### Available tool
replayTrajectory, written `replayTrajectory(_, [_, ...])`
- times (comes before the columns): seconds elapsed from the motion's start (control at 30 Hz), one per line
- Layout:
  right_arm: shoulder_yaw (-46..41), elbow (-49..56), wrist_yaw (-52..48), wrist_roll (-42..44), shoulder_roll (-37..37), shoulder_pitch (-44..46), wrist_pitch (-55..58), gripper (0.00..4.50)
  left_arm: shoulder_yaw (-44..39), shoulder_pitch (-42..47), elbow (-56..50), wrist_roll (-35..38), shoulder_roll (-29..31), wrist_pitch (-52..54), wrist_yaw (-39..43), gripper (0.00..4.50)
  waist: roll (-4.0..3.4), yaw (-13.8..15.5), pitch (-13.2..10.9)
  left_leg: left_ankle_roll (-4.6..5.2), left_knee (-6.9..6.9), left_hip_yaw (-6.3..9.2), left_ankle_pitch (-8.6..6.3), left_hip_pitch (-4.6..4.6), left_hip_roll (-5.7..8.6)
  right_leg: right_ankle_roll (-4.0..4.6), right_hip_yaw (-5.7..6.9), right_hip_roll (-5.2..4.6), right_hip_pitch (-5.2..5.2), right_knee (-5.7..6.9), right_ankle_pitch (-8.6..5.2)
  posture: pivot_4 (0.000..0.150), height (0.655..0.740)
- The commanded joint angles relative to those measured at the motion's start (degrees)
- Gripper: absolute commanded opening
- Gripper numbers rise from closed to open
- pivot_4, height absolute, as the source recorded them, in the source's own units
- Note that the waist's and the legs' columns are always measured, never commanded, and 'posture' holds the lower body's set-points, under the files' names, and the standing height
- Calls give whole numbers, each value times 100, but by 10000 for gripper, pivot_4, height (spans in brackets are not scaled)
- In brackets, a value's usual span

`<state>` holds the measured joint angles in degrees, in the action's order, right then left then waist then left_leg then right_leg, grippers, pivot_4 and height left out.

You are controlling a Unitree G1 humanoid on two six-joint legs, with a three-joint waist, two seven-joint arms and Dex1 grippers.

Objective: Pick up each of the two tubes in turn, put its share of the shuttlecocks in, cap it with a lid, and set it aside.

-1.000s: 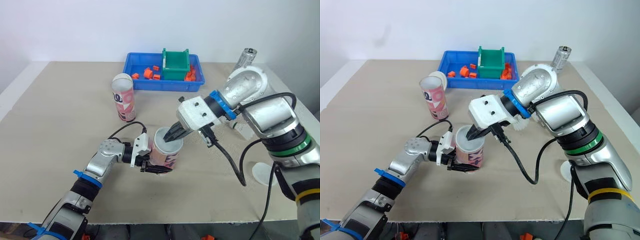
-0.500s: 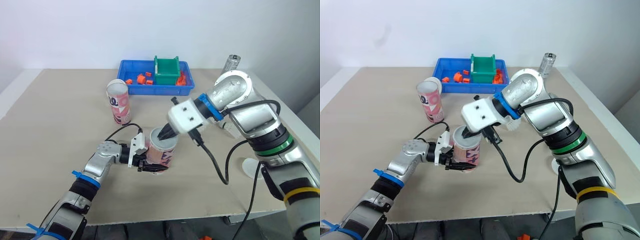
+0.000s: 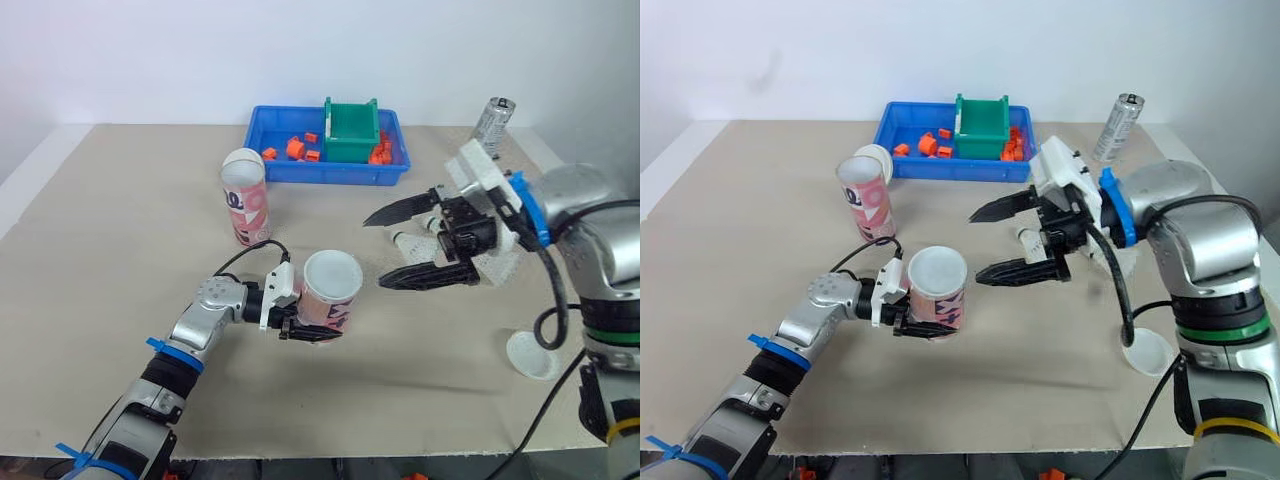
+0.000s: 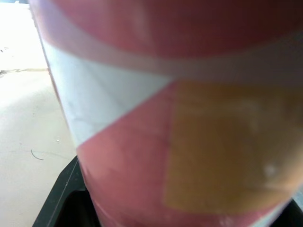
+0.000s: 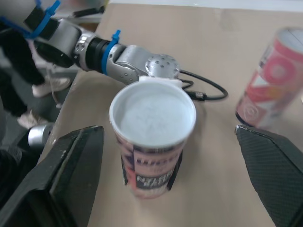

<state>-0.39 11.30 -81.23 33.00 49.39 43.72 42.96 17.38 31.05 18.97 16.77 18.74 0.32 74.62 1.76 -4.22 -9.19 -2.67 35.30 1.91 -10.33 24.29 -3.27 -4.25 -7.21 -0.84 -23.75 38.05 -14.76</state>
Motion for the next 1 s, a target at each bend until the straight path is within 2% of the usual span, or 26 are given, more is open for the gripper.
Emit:
replayTrajectory(0.03, [-413,397,423,178,154,-453,158,44571,-83,-2,225,-150,104,92,-42,29494,1,-3,-1,0,2,0,0,0,0,0,0,0,1,0,1,1500,7309])
replayTrajectory(0.1, [-478,602,668,150,188,-865,151,44571,-91,3,198,-118,108,120,-13,29494,2,-10,-1,0,4,0,0,-1,0,20,1,0,1,0,-9,1500,7309])
replayTrajectory(0.2, [-470,863,1026,-22,172,-1384,-35,45000,-142,0,110,20,120,223,110,38690,-5,-21,-6,0,7,-1,1,-2,0,26,-2,0,0,0,-6,1500,7309])
replayTrajectory(0.23, [-473,935,1106,-48,169,-1516,-103,45000,-152,-2,63,71,140,316,166,43089,-8,-21,-10,-1,10,-3,1,-2,0,26,-3,0,-2,1,-4,1500,7309])
replayTrajectory(0.27, [-461,985,1226,-96,153,-1618,-158,45000,-173,-5,27,92,170,330,208,44556,-6,-19,-14,-1,9,-3,1,1,0,25,-4,0,-4,0,-3,1500,7309])
replayTrajectory(0.47, [-448,1091,1569,-437,135,-2318,-804,45000,-356,29,183,-107,428,-166,237,44556,-3,9,-20,-1,8,2,0,23,3,-8,-1,-1,-16,-1,3,1500,7309])
replayTrajectory(0.57, [-505,1187,1549,-347,175,-2632,-905,45000,-464,-9,80,-16,637,-142,383,44556,-8,9,-25,5,5,3,-4,31,4,-8,-1,0,-22,-1,-5,1500,7309])
replayTrajectory(0.7, [-414,1229,1606,-395,158,-2765,-1026,45000,-724,-329,-491,236,1107,89,575,44556,-16,0,-51,7,6,3,-5,33,3,-8,-2,0,-25,0,-6,1500,7309])
replayTrajectory(0.83, [-151,1094,1909,-673,-195,-2684,-1431,45000,-1066,-716,-1110,456,1605,300,585,44556,-12,-3,-62,6,6,4,-5,32,0,-7,1,0,-25,0,-5,1500,7309])
replayTrajectory(0.9, [50,1083,2070,-842,-403,-2710,-1582,45000,-1435,-784,-1482,816,1736,625,398,44556,-5,3,-80,6,8,4,-5,33,-3,-5,4,1,-25,1,-2,1500,7309])
replayTrajectory(1.0, [475,952,2133,-1199,-570,-2834,-1831,45000,-2191,-788,-2282,1808,1895,1594,-54,44556,5,19,-99,4,13,6,-3,38,-5,-6,7,0,-25,1,3,1500,7309])
